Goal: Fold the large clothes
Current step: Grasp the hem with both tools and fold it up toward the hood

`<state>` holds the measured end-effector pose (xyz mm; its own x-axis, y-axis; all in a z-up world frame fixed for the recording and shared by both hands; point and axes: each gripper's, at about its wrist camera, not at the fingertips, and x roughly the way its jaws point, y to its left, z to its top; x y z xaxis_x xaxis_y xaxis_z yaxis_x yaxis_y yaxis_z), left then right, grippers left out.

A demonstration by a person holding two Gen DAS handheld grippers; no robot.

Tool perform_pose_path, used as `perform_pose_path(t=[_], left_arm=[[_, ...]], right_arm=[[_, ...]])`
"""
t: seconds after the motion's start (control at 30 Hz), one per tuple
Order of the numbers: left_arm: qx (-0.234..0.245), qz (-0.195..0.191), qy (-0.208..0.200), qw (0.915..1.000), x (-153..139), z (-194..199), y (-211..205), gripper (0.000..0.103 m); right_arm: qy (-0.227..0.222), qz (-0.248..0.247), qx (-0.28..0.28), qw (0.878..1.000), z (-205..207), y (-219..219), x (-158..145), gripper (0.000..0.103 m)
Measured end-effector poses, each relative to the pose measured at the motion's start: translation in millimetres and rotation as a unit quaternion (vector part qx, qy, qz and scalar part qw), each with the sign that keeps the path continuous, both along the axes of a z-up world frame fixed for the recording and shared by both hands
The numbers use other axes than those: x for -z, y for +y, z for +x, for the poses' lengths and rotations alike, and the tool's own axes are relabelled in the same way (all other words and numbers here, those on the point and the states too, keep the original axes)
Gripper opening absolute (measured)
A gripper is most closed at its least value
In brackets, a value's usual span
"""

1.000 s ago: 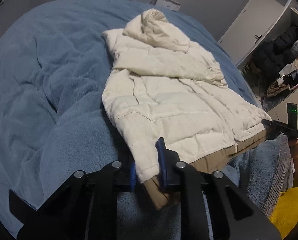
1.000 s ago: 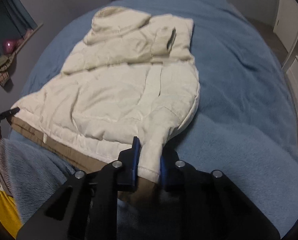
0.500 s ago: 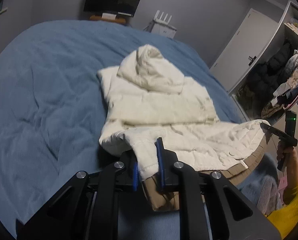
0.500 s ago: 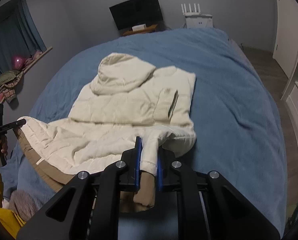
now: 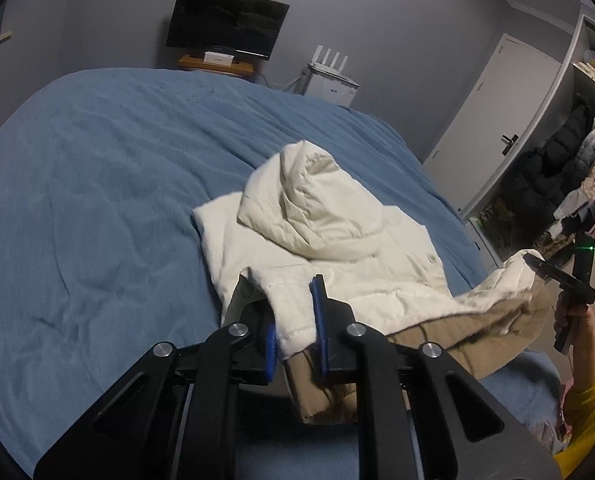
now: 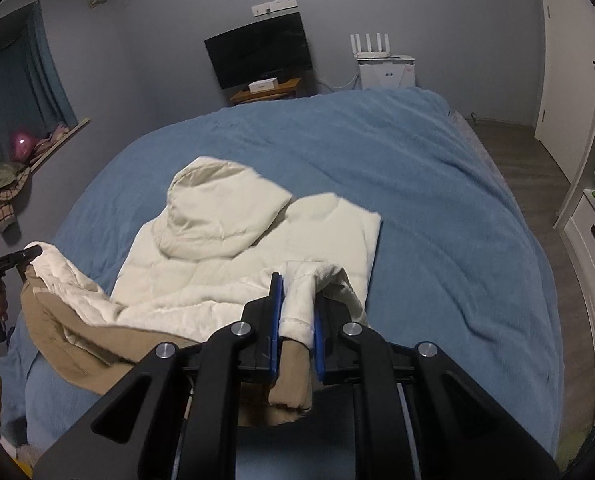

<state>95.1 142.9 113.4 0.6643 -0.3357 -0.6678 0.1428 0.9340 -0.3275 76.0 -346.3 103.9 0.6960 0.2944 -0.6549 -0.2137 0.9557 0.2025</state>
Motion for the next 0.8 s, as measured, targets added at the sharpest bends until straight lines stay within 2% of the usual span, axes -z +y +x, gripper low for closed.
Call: perform_pose_path(t=[0.4,0.6,0.8], left_arm=[[-0.028,0.018,0.015,0.9993,14,94,5,0.015],[-0.047,0.023,0.03,0.9982,33,134,9,0.015],[-0.063,0.034,0.06,0.9957,65,177,10,0.015]], right_arm=[[0.003,-0.021,0.038,0.999,102,12,15,0.01],[0.016,-0.019,0.071,0.997,152,15,40,0.01],[0.041,-0.015,0.103,0.994,199,16,75,0.01]])
